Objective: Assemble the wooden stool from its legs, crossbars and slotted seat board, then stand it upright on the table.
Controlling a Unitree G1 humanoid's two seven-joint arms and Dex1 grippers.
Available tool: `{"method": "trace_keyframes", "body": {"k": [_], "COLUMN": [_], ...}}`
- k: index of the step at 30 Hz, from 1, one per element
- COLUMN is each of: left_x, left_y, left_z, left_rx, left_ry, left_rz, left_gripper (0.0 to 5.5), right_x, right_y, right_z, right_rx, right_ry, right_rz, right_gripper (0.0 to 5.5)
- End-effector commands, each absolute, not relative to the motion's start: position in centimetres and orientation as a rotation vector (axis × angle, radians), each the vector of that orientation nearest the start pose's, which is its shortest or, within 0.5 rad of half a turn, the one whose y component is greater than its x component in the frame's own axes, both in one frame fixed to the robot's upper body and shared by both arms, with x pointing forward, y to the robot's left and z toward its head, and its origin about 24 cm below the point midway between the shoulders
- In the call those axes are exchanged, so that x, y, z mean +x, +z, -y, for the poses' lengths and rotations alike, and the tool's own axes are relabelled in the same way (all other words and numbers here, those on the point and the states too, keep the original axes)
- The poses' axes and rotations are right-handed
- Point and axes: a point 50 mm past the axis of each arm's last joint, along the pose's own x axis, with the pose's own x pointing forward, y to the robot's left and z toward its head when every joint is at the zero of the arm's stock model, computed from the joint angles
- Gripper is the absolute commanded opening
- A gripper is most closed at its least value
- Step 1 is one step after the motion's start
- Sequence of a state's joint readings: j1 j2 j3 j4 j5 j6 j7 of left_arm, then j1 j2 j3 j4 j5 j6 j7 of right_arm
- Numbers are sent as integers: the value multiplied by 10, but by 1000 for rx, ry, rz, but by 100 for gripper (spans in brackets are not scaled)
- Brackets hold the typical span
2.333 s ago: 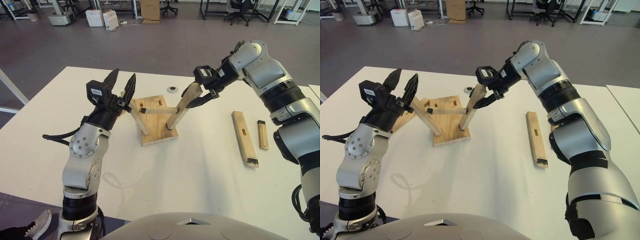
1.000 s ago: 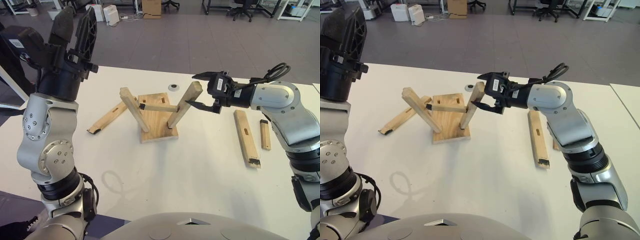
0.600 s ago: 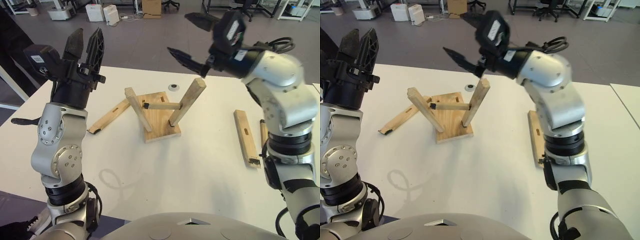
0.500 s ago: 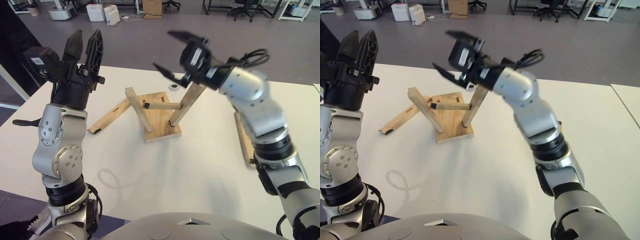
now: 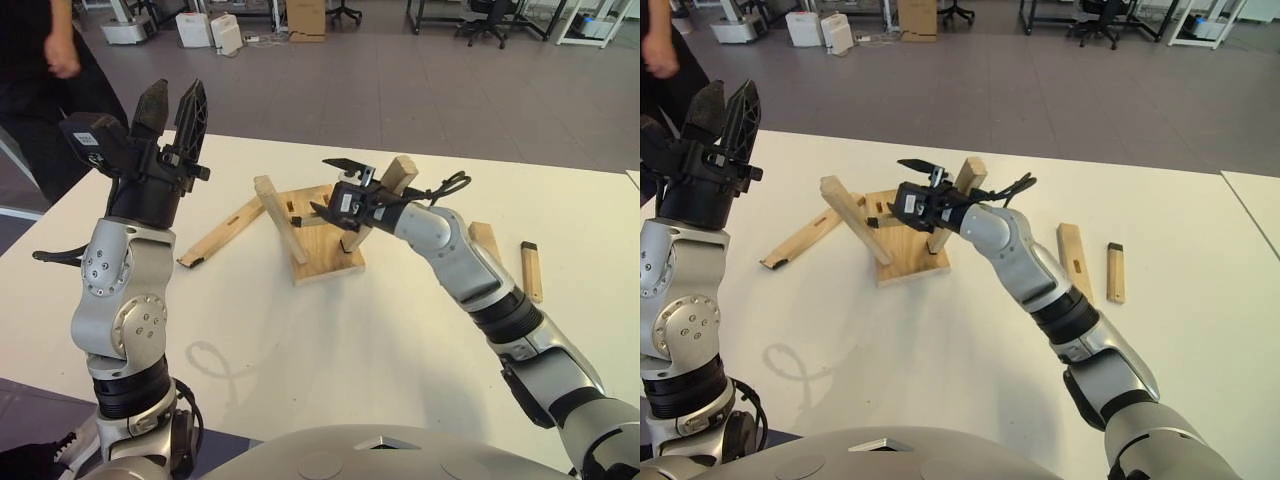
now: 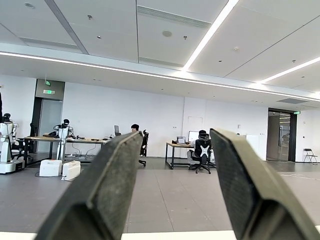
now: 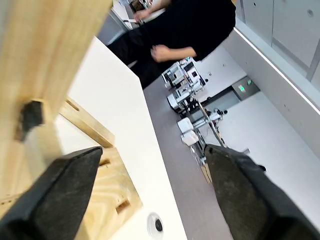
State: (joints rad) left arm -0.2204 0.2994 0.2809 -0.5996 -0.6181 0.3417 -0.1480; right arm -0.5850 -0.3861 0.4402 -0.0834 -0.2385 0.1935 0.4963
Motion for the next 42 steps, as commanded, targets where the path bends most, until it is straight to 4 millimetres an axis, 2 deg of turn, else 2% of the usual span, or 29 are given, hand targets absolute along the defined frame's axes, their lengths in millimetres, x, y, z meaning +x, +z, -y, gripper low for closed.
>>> {"method": "trace_keyframes", "body": {"k": [1,3,5,6,7,9,10,12,16,19,22,23,24,26,28,31,34,37,39,42], "left_x": [238,239,239,240,240,240,241,241,241,248,275,290,302,319,325,320,310,301,285,251], "left_y": [218,218,218,218,218,218,218,219,219,216,199,190,182,174,171,163,156,150,147,147], "left_z": [-193,-192,-191,-191,-191,-191,-191,-191,-191,-193,-200,-202,-202,-202,-197,-181,-171,-164,-158,-144], "left_rx": [-175,-177,-181,-182,-182,-181,-181,-180,-180,-129,65,123,172,219,214,186,163,147,130,85], "left_ry": [-282,-284,-290,-292,-294,-297,-301,-302,-299,-321,-365,-392,-433,-512,-606,-764,-876,-943,-1004,-1128], "left_rz": [532,531,530,529,528,526,526,527,530,494,326,276,238,212,213,203,177,150,126,78], "left_gripper": [249,249,249,249,249,249,249,249,249,249,249,249,249,249,249,249,249,249,249,249], "right_x": [310,310,309,309,308,303,298,292,298,303,309,310,311,311,310,301,288,288,296,312], "right_y": [214,217,197,180,154,97,77,64,90,128,189,212,229,248,250,226,196,180,173,171], "right_z": [67,63,62,64,68,85,96,105,97,93,91,96,103,121,142,163,165,167,173,181], "right_rx": [-759,-720,-713,-735,-793,-980,-1037,-1052,-1023,-963,-773,-708,-670,-631,-612,-549,-404,-271,-241,-234], "right_ry": [677,659,687,709,748,833,854,877,865,825,757,726,702,656,608,603,640,623,573,510], "right_rz": [460,488,431,377,291,84,-5,-71,29,160,325,374,400,396,331,149,4,-68,-93,-82], "right_gripper": [378,378,378,378,378,378,378,378,378,378,378,378,378,378,378,378,378,378,378,378]}}
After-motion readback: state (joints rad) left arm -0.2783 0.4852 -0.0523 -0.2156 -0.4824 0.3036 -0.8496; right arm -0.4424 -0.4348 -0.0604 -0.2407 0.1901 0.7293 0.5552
